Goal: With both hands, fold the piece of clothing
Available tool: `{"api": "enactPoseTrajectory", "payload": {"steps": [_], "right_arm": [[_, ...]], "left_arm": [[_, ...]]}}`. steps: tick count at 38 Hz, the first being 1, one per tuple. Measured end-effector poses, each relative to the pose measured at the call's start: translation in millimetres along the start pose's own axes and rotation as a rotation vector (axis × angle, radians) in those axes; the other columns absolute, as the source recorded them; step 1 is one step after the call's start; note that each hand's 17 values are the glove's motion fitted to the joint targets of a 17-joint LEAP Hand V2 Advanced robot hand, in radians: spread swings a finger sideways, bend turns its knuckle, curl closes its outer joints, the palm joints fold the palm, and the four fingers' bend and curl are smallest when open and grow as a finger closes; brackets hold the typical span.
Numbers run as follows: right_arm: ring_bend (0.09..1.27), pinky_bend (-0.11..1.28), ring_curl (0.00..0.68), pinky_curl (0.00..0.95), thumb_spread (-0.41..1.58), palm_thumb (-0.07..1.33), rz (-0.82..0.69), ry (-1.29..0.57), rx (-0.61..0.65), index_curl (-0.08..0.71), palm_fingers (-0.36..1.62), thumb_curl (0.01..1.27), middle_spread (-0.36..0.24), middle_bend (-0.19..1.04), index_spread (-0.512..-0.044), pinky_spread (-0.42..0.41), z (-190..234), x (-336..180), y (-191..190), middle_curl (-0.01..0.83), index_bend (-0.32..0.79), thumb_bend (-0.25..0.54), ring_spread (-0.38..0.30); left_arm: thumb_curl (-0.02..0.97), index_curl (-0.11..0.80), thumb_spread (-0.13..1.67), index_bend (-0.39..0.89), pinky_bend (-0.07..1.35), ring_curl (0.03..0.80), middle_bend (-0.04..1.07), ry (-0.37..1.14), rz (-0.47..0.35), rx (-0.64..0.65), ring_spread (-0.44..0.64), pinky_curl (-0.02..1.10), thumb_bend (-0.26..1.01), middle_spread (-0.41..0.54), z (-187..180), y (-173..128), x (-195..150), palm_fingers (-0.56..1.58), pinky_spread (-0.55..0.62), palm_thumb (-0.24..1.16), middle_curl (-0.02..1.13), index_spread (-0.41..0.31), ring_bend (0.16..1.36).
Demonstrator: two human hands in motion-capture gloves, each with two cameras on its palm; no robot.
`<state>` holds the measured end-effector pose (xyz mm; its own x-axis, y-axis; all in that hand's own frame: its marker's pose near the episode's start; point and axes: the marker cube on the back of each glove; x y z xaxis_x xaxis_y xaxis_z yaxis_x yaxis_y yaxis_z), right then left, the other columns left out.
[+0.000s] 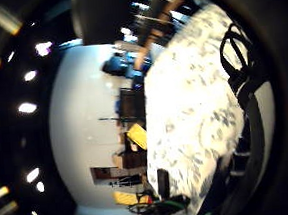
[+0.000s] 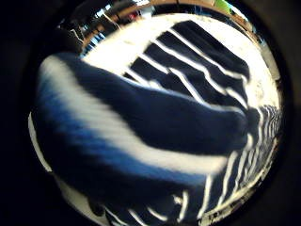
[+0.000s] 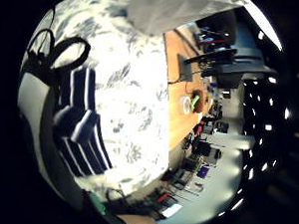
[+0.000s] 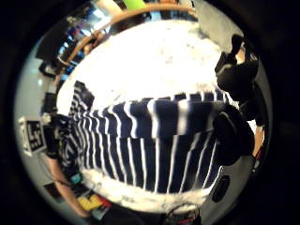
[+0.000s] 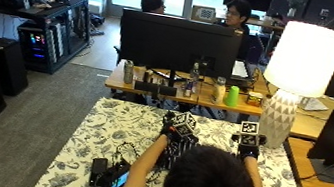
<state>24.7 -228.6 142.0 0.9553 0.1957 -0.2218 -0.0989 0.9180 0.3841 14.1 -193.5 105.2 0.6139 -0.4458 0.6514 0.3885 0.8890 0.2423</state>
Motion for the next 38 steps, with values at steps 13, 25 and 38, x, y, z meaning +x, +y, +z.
{"api": "enactPoseTrajectory", "payload": {"steps": [13,25,38], "right_arm": [[0.63,0.59,0.443,0.406,1.0,1.11,0.068,0.165,-0.001,0.337,1.17,0.33,-0.216,0.31,-0.291,-0.31,-43,59,-5,0.466,0.11,-0.018,-0.24],[0.6,0.59,0.432,0.398,1.06,1.06,-0.041,0.132,-0.132,0.306,1.18,0.31,-0.218,0.27,-0.296,-0.319,-45,77,15,0.459,0.1,-0.021,-0.239],[0.57,0.72,0.43,0.431,1.19,0.81,-0.246,-0.313,-0.444,0.166,0.64,0.24,-0.148,0.18,-0.344,-0.112,-62,32,87,0.431,-0.01,-0.042,-0.169]], "left_arm": [[0.156,0.232,1.24,0.08,0.66,0.429,0.12,0.549,-0.023,0.368,-0.29,0.43,0.04,-0.214,-72,-12,-70,0.76,-0.32,0.31,0.49,-0.146,0.64],[0.19,0.314,1.19,0.23,0.6,0.396,0.06,0.739,0.221,0.43,-0.15,0.41,0.0,-0.056,-83,51,-43,0.58,-0.19,0.36,0.36,-0.147,0.56],[0.194,0.37,1.14,0.19,0.58,0.393,0.08,0.859,0.438,0.16,-0.04,0.41,-0.05,0.065,-67,102,-3,0.41,-0.07,0.27,0.26,-0.137,0.55]]}}
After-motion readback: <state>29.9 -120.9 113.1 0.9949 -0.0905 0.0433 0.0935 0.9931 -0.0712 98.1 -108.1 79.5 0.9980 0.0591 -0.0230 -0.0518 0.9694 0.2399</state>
